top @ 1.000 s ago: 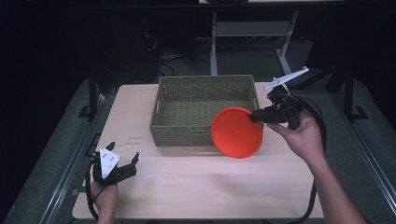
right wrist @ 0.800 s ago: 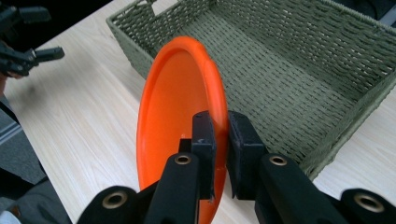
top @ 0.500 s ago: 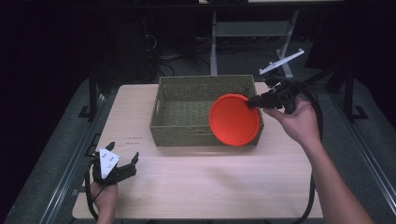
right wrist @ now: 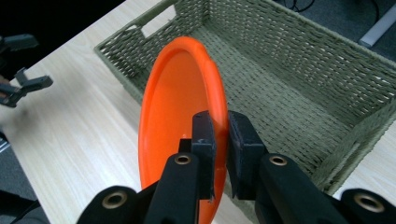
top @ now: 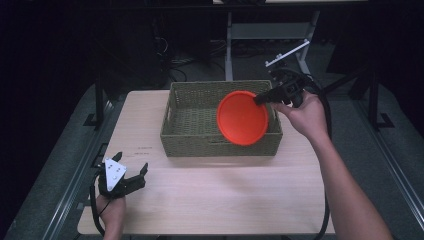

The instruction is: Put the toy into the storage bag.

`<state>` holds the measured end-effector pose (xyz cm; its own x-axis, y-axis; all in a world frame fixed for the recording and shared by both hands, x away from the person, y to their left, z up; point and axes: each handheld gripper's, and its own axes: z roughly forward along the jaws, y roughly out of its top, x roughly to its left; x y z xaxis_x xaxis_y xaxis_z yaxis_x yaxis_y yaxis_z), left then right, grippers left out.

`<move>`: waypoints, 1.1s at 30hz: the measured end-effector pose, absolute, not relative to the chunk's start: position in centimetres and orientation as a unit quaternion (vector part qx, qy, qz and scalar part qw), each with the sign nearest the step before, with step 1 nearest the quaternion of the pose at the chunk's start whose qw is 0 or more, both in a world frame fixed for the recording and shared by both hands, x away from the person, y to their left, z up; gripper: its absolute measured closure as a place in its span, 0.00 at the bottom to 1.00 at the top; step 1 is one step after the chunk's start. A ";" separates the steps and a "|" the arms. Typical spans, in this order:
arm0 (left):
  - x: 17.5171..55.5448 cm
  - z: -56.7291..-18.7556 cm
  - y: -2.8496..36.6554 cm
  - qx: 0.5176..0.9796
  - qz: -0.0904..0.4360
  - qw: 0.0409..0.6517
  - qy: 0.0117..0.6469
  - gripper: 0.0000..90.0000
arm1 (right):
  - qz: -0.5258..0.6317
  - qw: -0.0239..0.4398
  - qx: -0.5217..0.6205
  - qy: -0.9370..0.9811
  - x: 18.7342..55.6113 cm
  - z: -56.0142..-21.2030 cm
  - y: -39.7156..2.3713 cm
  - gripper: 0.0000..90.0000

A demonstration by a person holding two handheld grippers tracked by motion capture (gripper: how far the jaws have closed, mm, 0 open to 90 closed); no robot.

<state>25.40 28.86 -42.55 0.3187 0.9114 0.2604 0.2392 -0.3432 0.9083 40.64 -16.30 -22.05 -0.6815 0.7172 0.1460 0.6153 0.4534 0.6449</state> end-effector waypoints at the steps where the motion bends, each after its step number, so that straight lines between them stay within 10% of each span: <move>1: 25.4 -42.6 28.8 0.705 0.417 0.403 0.408 0.14 | 0.347 0.074 0.394 0.848 40.9 -22.0 -16.3 0.91; 33: 25.6 -42.6 29.0 0.701 0.405 0.413 0.418 0.14 | 0.339 0.079 0.452 0.821 45.9 -24.0 -16.6 0.91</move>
